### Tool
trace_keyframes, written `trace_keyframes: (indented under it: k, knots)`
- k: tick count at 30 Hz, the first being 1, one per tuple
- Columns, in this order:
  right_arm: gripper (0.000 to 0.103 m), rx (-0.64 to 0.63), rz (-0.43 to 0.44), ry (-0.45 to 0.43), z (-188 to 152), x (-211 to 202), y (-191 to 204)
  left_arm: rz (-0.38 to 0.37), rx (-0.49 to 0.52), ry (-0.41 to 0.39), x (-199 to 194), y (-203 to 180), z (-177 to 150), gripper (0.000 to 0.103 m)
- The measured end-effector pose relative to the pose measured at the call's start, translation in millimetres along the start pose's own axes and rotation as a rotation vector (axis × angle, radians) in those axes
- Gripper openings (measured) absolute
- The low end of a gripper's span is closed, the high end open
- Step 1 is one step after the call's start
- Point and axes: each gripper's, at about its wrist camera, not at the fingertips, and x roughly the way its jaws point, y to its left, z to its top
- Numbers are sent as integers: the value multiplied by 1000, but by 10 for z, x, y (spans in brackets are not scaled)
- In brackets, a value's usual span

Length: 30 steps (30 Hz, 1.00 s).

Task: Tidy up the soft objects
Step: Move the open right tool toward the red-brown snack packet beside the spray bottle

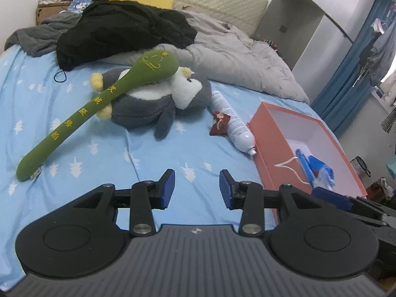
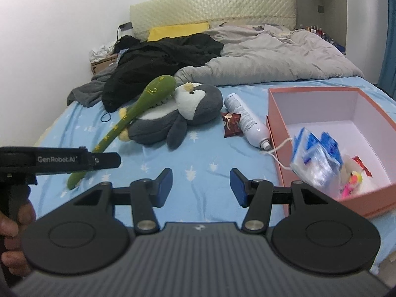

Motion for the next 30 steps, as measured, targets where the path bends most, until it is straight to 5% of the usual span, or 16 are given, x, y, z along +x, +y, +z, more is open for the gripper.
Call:
trace_keyframes:
  k: [17,30]
  knots:
    - [54,-28,-104,59,412,1557,-110,27,-51,106,1376,461,396,45]
    - [53,0,-199,61,498,2578,-269,24,-90,138,1917,780,607,45]
